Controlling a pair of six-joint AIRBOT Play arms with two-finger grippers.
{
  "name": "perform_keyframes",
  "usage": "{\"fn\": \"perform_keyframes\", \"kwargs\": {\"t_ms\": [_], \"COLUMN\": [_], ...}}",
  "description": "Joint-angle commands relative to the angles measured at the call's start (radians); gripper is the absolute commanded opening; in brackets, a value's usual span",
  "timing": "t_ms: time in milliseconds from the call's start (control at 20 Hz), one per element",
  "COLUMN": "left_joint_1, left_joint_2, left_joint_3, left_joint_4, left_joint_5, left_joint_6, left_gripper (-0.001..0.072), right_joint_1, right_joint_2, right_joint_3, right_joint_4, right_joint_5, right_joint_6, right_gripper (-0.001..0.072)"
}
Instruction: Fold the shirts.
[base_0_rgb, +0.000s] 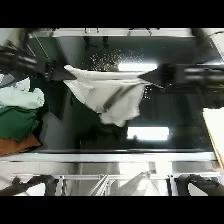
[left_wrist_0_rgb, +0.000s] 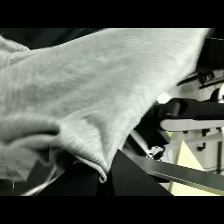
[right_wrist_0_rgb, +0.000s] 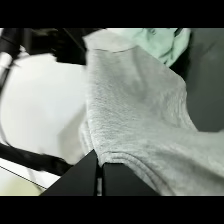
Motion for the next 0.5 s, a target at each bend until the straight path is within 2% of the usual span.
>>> {"fn": "perform_keyframes", "kwargs": {"t_ms": [0, 150, 250, 350, 450], "left_joint_1": [-0.059, -0.068, -0.068, -0.068, -0.068], "left_joint_2": [0.291, 0.52, 0.597, 0.603, 0.52], "left_joint_3": [-0.139, -0.404, -0.552, -0.632, -0.638], "left_joint_4": [-0.076, 0.058, 0.075, 0.076, 0.077], "left_joint_5": [0.087, 0.234, 0.319, 0.42, 0.517], "left_joint_6": [0.017, -0.037, -0.058, -0.05, 0.01], "left_gripper": [0.0013, 0.0021, 0.0021, 0.0022, 0.0021], "right_joint_1": [-0.058, -0.058, -0.056, -0.056, -0.056], "right_joint_2": [0.315, 0.443, 0.444, 0.383, 0.277], "right_joint_3": [-0.015, -0.076, -0.111, -0.121, -0.121], "right_joint_4": [-0.421, -0.664, -0.66, -0.589, -0.502], "right_joint_5": [-0.028, -0.07, -0.108, -0.184, -0.302], "right_joint_6": [0.104, 0.212, 0.209, 0.122, 0.029], "right_gripper": [0.0018, 0.0017, 0.0018, 0.0018, 0.0019]}}
